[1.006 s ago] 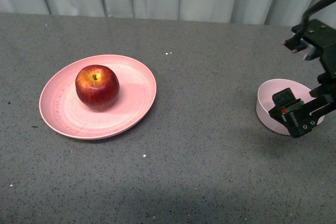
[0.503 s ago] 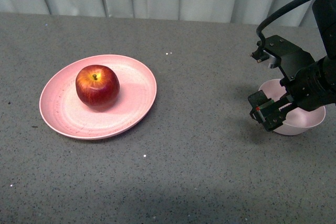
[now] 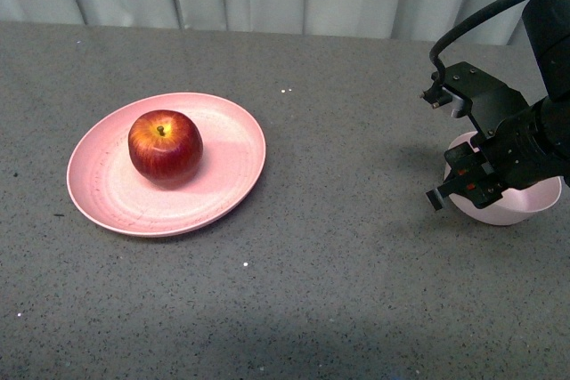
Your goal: Move apple from plate to bowl
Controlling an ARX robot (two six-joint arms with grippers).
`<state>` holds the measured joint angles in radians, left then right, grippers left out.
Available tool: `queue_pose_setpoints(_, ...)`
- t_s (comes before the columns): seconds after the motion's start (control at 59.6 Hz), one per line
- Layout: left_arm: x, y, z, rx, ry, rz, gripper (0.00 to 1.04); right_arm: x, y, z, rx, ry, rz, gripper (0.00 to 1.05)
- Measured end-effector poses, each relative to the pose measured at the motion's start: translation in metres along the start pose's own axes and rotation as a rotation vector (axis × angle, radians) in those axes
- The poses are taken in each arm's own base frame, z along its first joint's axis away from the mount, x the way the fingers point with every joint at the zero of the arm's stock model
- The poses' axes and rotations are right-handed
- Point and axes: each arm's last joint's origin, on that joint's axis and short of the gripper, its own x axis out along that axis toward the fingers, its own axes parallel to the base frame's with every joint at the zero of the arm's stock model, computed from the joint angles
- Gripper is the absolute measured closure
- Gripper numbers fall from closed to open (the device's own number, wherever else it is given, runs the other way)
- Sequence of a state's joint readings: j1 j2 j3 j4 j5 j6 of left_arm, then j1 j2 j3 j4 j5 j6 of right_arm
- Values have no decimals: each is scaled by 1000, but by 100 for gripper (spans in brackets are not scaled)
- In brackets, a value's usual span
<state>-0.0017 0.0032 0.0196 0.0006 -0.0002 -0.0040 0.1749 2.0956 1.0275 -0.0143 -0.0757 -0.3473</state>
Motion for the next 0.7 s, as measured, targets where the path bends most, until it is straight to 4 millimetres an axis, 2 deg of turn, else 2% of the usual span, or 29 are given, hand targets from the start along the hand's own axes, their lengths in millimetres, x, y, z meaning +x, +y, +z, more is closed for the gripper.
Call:
queue_pose_setpoints(0.268, 0, 0, 0, 0, 0, 0, 7, -14, 10, 6, -20, -42, 40, 104)
queue_pose_setpoints(0.436, 0, 0, 0, 0, 0, 0, 7, -37, 34, 27, -85, -161, 182, 104)
queue_pose_setpoints(0.57, 0, 0, 0, 0, 0, 0, 7, -40, 52, 38, -130, -205, 269, 104)
queue_pose_setpoints(0.704, 0, 0, 0, 0, 0, 0, 7, -34, 67, 42, -161, -209, 322, 104)
